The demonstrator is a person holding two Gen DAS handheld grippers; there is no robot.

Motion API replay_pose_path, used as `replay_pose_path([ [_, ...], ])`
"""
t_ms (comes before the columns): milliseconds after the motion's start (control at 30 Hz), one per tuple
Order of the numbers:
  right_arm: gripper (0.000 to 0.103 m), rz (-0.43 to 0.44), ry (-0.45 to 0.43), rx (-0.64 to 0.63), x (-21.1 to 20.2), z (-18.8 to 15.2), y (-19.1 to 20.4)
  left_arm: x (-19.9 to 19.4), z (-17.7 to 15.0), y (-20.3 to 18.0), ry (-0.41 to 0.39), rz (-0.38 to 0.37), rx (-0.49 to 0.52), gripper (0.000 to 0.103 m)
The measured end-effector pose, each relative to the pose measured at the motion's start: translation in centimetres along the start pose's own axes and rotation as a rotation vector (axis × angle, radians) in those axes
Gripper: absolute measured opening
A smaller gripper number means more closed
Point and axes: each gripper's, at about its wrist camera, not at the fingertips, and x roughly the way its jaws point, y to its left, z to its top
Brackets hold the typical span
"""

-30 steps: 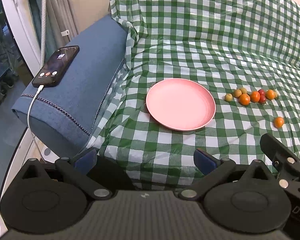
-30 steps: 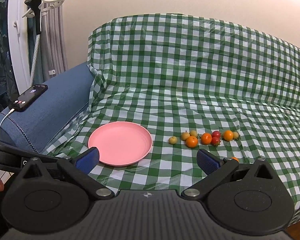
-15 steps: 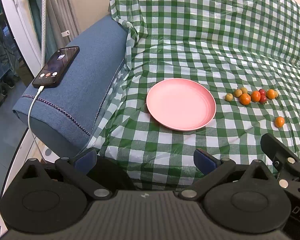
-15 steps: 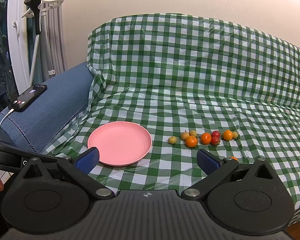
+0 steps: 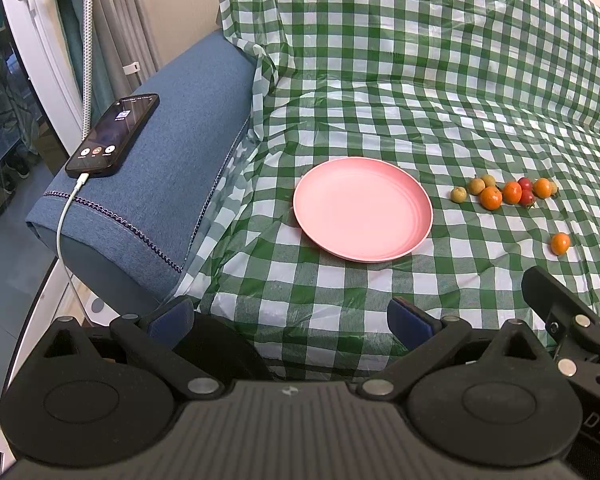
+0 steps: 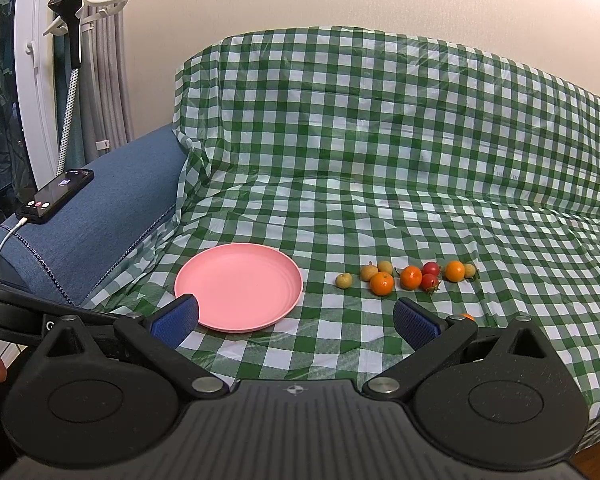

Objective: Organize fruits

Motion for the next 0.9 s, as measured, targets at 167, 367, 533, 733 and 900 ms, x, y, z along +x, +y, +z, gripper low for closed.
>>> replay_pose_path([
  [167, 0.102, 0.0, 0.002, 0.001, 0.1, -0.1, 0.0, 0.1, 0.0, 0.0, 0.003, 0.0, 0.001, 0.103],
  [367, 0.102, 0.006, 0.006, 0.007, 0.3, -0.4, -0.4, 0.4, 0.1, 0.1, 0.009, 0.004, 0.007, 0.103],
  [533, 0.102, 0.009, 0.013, 0.002, 0.7, -0.6, -0.7, 0.7, 0.1, 0.0, 0.015, 0.008, 0.011, 0.103],
  [733, 0.102, 0.018, 0.027, 0.009, 1.3, -0.9, -0.7, 1.1, -0.1, -0.3, 0.029, 0.017, 0.016, 0.103],
  [900, 0.102, 0.036, 0.042, 0.018, 1.9, -1.2, -0.9, 1.8, 0.0, -0.7, 0.047, 0.028, 0.026, 0.103],
])
